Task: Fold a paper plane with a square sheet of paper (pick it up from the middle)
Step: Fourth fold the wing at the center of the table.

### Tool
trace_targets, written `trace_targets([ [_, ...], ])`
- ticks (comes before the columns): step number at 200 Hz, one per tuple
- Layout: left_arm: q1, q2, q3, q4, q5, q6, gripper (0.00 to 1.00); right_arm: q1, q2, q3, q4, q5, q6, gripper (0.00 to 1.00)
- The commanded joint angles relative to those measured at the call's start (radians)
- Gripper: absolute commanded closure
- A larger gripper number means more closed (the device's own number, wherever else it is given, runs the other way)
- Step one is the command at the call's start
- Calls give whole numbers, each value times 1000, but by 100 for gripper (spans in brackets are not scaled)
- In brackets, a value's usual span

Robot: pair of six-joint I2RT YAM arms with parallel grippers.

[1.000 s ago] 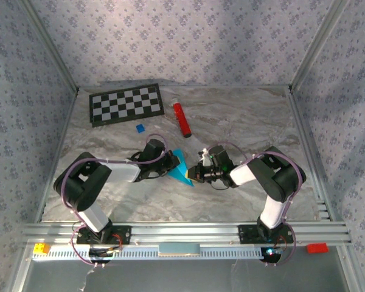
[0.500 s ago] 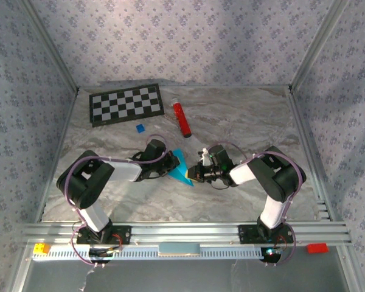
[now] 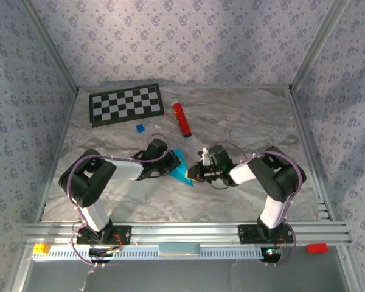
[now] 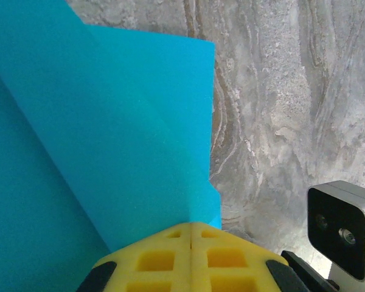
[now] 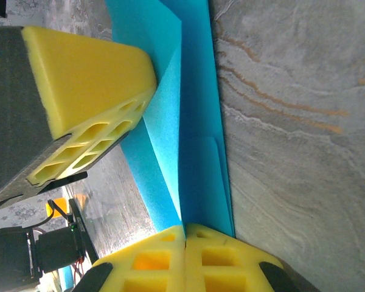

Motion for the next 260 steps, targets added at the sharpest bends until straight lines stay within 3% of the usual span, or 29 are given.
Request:
trace_targets([
  [1, -6, 17, 26, -19, -5, 8, 97, 1, 60, -9, -126, 70, -17, 100],
  [190, -6, 105, 75, -103, 36, 41, 99, -2, 56, -3, -153, 67, -26, 100],
  [260, -6, 116, 64, -124, 39, 42, 99, 5, -58, 23, -312, 93, -95, 88],
])
